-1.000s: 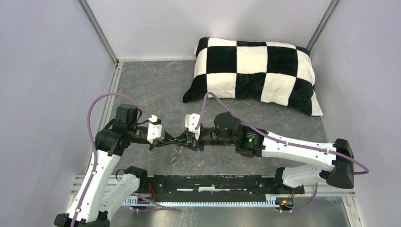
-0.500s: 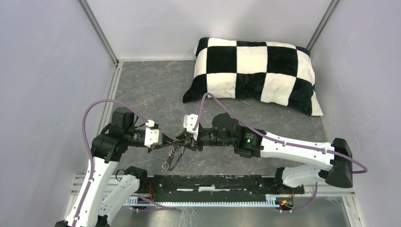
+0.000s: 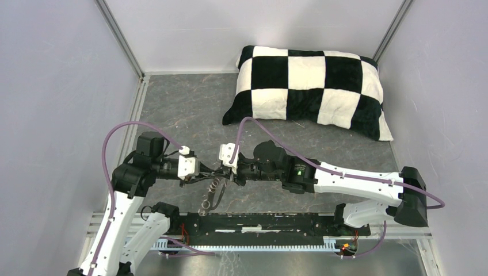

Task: Put the keys on the keyring

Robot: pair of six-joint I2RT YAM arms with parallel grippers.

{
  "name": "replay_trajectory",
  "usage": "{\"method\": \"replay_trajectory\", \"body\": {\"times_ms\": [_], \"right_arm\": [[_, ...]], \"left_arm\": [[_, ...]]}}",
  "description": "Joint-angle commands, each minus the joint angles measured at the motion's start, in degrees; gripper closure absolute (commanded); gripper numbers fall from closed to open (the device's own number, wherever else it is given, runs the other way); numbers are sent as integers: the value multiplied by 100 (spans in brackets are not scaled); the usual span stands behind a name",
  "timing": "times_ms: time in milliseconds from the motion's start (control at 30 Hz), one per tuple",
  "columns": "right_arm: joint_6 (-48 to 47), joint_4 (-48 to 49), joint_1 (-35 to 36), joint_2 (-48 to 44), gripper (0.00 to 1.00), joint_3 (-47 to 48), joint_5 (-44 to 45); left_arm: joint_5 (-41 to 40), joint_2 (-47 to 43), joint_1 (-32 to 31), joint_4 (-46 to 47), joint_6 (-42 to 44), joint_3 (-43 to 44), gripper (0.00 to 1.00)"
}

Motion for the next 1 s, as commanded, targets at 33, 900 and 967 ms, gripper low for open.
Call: {"method": "replay_trajectory", "body": {"times_ms": [33,900,967], "right_arm": [[-298,-410,-14,-138,99,166,379],[-376,-880,92,453,99,857,181],[-381,-928,100,496,99,914,195]], "left_arm": [[-96,-179,-25,-195,135,141,68],[-78,338,-20,-459,653,138,71],[-206,281,-25,-458,720,89,71]]}}
